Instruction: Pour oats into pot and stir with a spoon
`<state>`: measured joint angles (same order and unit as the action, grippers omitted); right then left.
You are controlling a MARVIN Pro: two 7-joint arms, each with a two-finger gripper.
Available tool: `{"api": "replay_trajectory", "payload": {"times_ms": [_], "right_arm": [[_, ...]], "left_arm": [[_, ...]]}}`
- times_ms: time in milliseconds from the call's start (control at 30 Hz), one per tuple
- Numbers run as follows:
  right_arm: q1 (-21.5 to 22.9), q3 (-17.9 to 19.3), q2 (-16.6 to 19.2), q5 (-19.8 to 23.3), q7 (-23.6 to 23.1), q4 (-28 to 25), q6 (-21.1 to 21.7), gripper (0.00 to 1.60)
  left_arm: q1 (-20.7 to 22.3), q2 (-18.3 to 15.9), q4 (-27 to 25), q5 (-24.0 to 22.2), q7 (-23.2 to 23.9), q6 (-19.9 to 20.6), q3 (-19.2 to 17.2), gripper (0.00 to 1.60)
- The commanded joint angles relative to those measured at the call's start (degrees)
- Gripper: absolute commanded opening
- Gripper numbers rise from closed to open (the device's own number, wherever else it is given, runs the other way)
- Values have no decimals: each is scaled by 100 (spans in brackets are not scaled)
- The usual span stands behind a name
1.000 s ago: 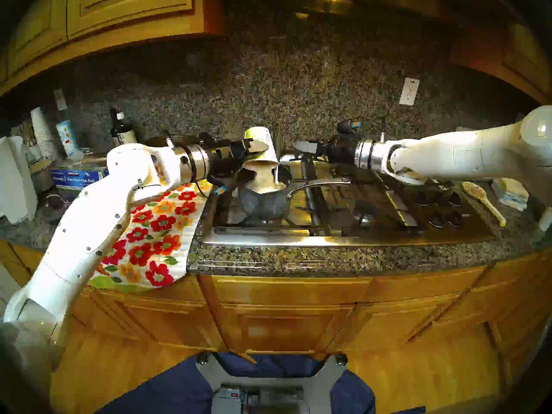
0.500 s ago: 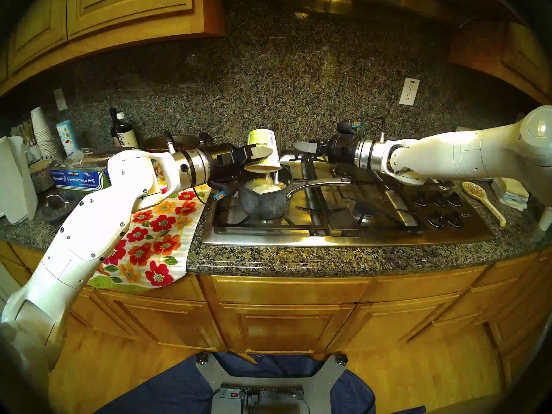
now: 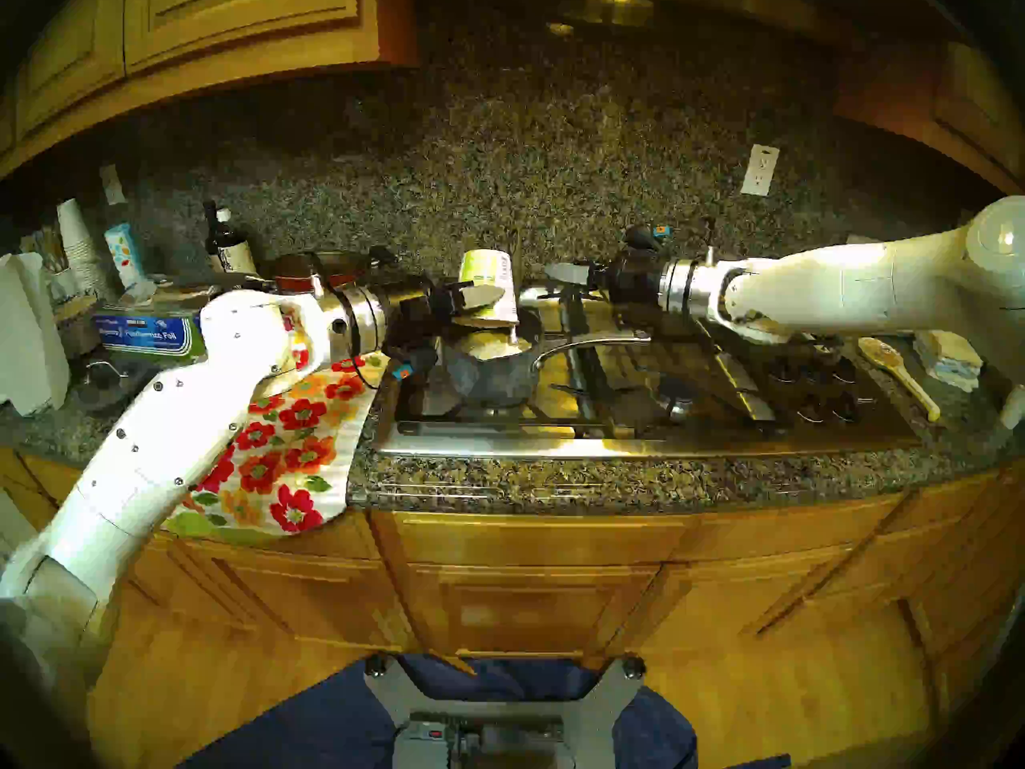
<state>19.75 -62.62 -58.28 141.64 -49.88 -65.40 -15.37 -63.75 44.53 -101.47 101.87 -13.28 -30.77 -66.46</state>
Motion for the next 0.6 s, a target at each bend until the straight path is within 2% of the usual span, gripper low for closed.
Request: {"api": "replay_trajectory", "payload": {"times_ms": [0, 333, 400, 533, 567], "right_arm": [[226, 104, -3, 22, -5, 59, -27, 160], [227, 104, -3, 22, -4, 58, -27, 160], [228, 104, -3, 22, -4, 58, -27, 160], [217, 104, -6, 23, -9, 66, -28, 160], [216, 104, -6, 23, -9, 67, -28, 160]], "left_arm": [[302, 117, 10, 142, -289, 262, -104, 67], [313, 223, 66, 196, -454, 298, -168, 67], [268, 270, 54, 22, -356, 191, -232, 67], [89, 497, -2, -853, -6, -223, -513, 67], [83, 522, -40, -948, 63, -266, -557, 67]]}}
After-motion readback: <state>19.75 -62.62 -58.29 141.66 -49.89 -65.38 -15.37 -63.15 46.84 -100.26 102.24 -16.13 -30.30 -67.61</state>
